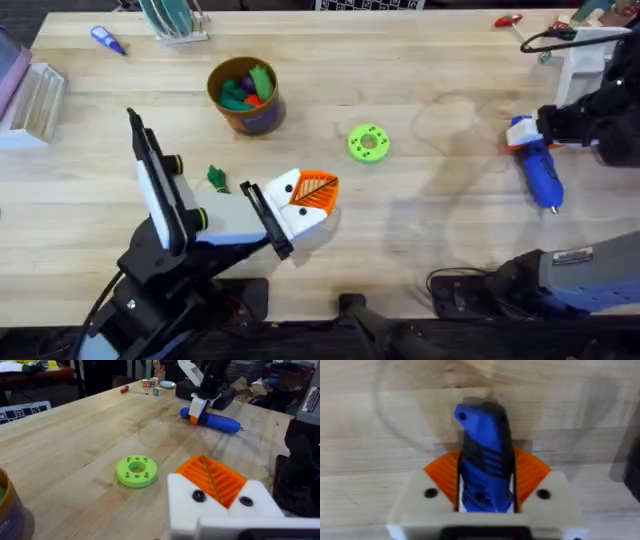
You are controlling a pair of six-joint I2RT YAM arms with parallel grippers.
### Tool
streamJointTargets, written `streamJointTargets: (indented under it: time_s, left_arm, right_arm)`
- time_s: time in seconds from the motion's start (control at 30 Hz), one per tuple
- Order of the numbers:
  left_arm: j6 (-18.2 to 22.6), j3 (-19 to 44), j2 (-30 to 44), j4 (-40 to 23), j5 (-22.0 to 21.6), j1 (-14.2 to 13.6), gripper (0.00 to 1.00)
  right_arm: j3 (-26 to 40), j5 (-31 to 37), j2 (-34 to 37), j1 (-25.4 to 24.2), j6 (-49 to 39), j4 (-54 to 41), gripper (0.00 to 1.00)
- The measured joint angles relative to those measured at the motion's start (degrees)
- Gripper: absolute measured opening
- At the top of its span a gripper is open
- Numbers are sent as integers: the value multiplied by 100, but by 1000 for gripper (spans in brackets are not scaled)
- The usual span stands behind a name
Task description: Pick up the gripper from the table and insert it into the empty holder that is missing its gripper. Then pick up a screw, insert it into the mounting hole, and use the screwdriver to tighten it. Finally, clean up the table by picking up the vegetable and placing it into the bucket.
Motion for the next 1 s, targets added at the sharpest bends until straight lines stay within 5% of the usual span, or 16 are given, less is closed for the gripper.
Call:
streamJointTargets:
  time_s: [0.27,0.6,1.0]
  left_arm:
    - [0,0,0,-2,0,0,8]
    - [0,0,0,0,0,0,8]
    - [0,0,0,0,0,0,8]
  right_arm:
    - [0,39,48,-3,-5,102,31]
    - [0,-340,-137,8,6,147,23]
    - [0,-757,-1953,458,733,114,23]
